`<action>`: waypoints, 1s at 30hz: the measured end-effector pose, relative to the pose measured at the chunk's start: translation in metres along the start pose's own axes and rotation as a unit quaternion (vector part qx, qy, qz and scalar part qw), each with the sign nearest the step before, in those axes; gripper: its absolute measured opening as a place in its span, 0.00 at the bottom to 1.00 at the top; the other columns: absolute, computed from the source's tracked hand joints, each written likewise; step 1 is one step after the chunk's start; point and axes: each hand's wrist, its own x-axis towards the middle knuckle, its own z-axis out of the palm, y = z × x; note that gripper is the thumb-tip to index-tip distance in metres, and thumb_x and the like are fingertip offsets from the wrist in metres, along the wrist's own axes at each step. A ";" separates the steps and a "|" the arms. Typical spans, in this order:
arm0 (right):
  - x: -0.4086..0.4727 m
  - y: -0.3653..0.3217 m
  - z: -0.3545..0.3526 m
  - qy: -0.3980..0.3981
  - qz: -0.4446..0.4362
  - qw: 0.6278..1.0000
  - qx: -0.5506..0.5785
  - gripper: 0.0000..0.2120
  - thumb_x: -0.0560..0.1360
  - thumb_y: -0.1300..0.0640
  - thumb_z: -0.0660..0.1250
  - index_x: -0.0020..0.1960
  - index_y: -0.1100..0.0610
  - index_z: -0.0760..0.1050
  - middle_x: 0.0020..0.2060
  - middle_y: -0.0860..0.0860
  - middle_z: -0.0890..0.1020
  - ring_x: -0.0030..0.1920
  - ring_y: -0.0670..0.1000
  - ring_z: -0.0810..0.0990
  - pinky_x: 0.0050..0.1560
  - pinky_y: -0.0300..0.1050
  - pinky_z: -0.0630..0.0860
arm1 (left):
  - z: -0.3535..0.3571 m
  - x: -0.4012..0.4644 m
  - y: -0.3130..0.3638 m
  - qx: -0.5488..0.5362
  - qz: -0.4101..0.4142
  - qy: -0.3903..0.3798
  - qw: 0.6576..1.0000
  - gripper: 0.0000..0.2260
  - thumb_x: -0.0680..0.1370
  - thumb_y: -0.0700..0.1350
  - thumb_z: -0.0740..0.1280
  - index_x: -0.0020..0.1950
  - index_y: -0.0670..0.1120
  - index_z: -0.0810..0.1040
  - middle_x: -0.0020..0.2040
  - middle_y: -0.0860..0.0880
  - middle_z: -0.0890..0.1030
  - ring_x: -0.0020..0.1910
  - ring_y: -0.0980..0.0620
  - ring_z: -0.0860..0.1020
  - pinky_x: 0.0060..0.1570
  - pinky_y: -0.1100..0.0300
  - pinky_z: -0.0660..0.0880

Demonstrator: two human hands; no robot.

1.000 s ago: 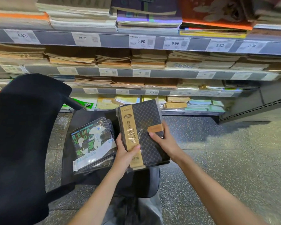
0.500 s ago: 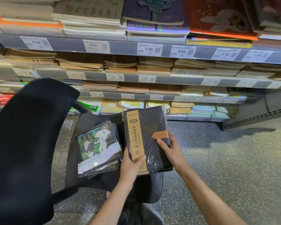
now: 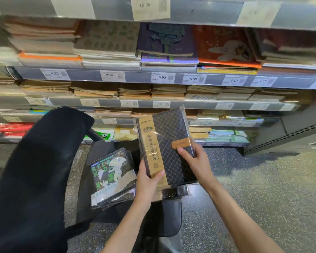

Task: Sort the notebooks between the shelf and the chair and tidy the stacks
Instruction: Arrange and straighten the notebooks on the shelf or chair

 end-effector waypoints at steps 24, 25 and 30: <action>-0.047 -0.314 -0.079 0.061 -0.181 0.976 0.108 0.11 0.77 0.52 0.62 0.59 0.50 0.75 0.54 0.49 0.80 0.57 0.48 0.77 0.56 0.43 0.73 | -0.046 -0.115 0.310 0.047 0.295 -0.056 0.953 0.22 0.79 0.43 0.63 0.71 0.52 0.63 0.56 0.61 0.73 0.54 0.64 0.69 0.55 0.65 0.66; -0.051 -0.329 -0.082 0.056 -0.190 0.974 0.111 0.11 0.77 0.52 0.62 0.59 0.51 0.75 0.54 0.49 0.80 0.56 0.48 0.78 0.54 0.42 0.73 | -0.049 -0.121 0.322 0.048 0.306 -0.055 0.949 0.22 0.79 0.43 0.63 0.72 0.51 0.63 0.55 0.60 0.73 0.53 0.64 0.68 0.54 0.66 0.66; -0.071 -0.401 -0.097 0.055 -0.246 0.960 0.123 0.09 0.77 0.55 0.62 0.56 0.52 0.75 0.51 0.50 0.82 0.52 0.46 0.81 0.50 0.38 0.76 | -0.059 -0.149 0.385 0.069 0.372 -0.055 0.924 0.23 0.78 0.43 0.64 0.72 0.51 0.63 0.65 0.54 0.74 0.58 0.61 0.69 0.57 0.63 0.68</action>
